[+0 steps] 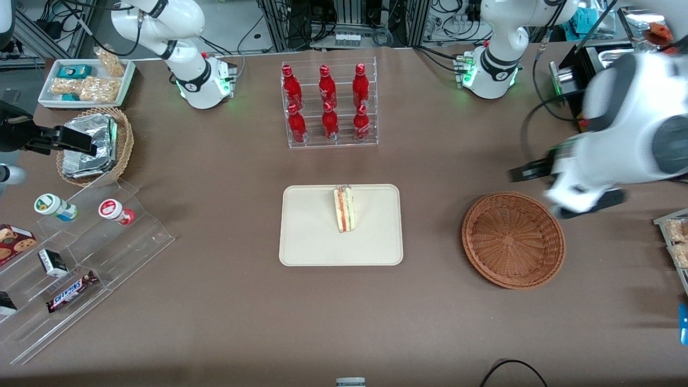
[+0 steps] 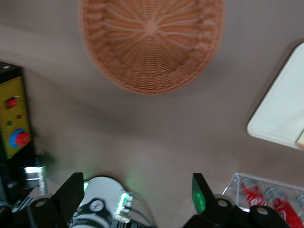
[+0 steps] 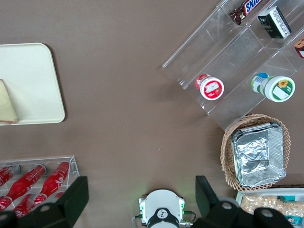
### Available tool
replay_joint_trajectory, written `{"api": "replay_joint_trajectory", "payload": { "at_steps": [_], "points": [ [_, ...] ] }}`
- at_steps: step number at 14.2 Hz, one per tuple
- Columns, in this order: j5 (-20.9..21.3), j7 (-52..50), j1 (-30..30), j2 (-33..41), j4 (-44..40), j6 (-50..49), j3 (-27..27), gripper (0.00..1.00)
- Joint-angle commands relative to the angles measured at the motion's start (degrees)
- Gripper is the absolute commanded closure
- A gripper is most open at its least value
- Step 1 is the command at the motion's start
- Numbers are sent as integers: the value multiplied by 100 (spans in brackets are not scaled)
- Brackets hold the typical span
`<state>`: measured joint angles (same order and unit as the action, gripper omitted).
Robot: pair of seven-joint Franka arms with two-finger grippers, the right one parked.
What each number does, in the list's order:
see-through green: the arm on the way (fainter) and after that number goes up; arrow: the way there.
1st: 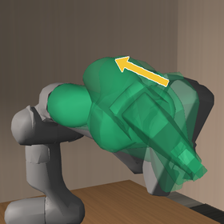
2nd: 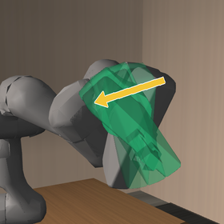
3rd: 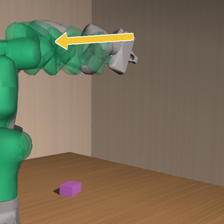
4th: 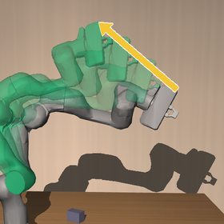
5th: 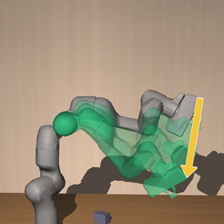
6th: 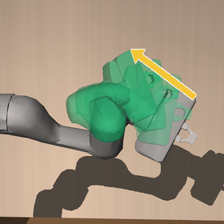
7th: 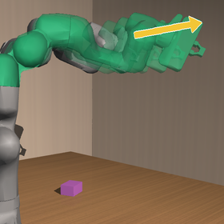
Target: Place sandwich from basket to tray
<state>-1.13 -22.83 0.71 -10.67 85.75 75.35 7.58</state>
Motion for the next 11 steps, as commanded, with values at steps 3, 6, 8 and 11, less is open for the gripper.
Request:
{"api": "replay_joint_trajectory", "payload": {
  "at_steps": [3, 6, 8, 11],
  "points": [
    [-89, 130, 306, 759, -65, -809, 60, 0],
    [-36, 156, 289, 794, -182, -1233, 77, 0],
    [-1, 409, 298, 1057, 124, -1129, 77, 0],
    [104, 639, 315, 1541, 644, -847, 60, 0]
  ]
}}
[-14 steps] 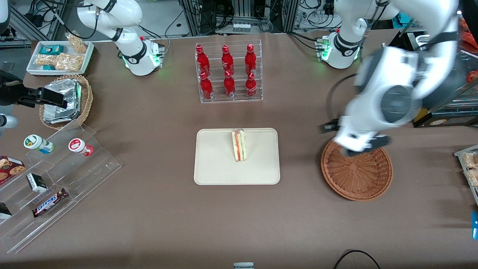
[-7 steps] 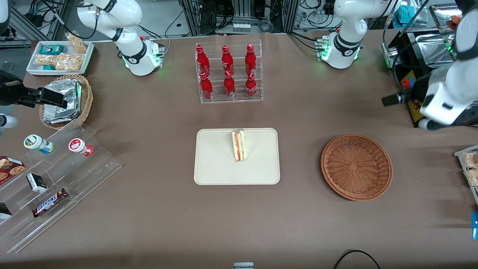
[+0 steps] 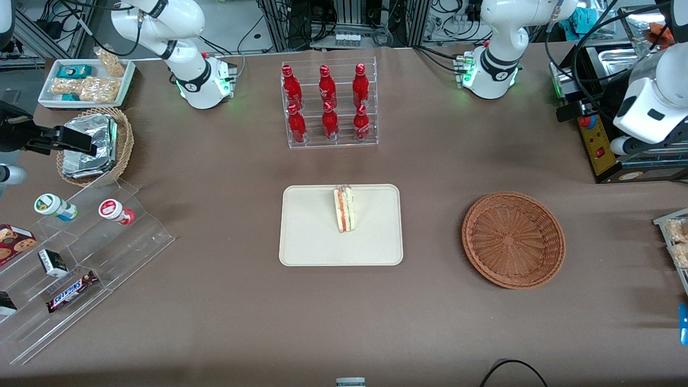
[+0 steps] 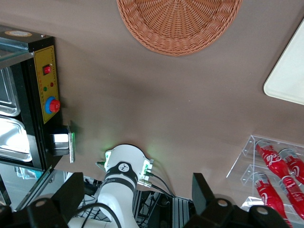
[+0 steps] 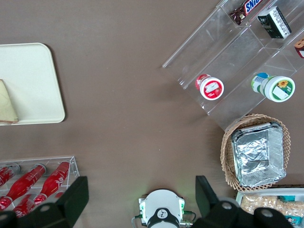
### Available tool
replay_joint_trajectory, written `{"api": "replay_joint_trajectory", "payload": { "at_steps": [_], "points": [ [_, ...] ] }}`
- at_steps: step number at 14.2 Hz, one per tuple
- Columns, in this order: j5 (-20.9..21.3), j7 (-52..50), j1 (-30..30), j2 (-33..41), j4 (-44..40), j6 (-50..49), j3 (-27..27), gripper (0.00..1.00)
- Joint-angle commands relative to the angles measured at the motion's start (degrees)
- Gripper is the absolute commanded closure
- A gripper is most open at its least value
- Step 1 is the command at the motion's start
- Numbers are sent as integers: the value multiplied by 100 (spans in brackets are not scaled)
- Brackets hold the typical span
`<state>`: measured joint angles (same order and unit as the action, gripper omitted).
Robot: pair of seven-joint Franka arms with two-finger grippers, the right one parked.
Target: Place sandwich from basket to tray
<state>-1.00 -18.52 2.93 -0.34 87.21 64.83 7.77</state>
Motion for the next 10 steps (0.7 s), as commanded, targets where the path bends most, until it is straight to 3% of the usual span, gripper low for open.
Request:
{"api": "replay_joint_trajectory", "payload": {
  "at_steps": [1, 6, 10],
  "points": [
    [108, 460, 102, 518, 455, 171, 32, 0],
    [188, 876, 111, 132, -168, 117, 14, 0],
    [187, 876, 138, 113, -204, 118, 14, 0]
  ]
}}
